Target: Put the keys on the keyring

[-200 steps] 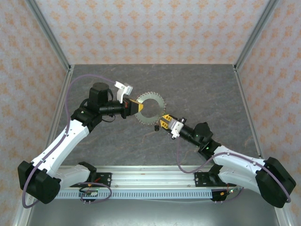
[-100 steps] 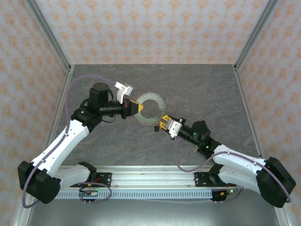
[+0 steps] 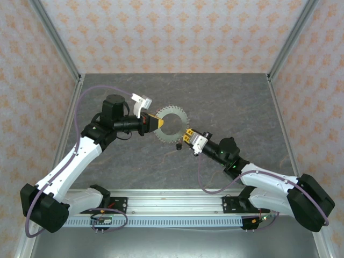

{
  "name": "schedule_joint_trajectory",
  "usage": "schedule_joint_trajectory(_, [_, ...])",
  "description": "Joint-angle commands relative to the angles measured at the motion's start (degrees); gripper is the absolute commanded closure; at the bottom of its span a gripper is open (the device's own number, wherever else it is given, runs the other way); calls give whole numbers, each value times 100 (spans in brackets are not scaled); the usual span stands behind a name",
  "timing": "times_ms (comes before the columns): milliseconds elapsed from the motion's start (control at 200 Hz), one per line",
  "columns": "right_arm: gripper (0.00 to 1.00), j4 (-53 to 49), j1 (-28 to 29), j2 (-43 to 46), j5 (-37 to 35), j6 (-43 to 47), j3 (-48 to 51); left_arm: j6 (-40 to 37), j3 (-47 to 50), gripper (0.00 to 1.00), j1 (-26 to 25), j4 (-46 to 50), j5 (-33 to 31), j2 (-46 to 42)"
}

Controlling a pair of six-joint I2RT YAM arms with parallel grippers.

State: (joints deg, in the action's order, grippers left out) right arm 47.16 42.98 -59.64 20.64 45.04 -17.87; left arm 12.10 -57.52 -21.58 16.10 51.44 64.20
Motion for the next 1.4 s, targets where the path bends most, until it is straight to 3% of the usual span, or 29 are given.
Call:
schedule_joint_trajectory(0, [85, 202, 26, 30, -120, -53, -48, 29, -58, 100, 36, -212, 53, -158])
schedule_joint_trajectory(330, [81, -128, 22, 98, -120, 5, -21, 111, -45, 100, 33, -274, 50, -148])
schedule_joint_trajectory(581, [84, -64, 26, 104, -196, -13, 14, 131, -35, 100, 37, -260, 50, -160])
schedule_joint_trajectory(681, [88, -74, 26, 101, -258, -4, 22, 150, -23, 100, 31, -274, 25, -174])
schedule_joint_trajectory(766, [100, -85, 26, 110, -353, -55, 11, 216, -9, 100, 31, -292, -117, -180])
schedule_joint_trajectory(821, [100, -116, 30, 145, -369, -125, -6, 297, 11, 100, 36, -285, -352, -166])
schedule_joint_trajectory(1131, [100, -601, -71, 278, 440, -1165, -228, 1206, 358, 100, 40, -490, -938, 434])
schedule_joint_trajectory(1281, [100, -717, -219, 126, 847, -1719, -208, 1633, 752, 91, 49, -865, -712, 712])
schedule_joint_trajectory(1396, [100, -972, -245, -70, 1168, -1878, -191, 1822, 1155, 81, 45, -999, -966, 844])
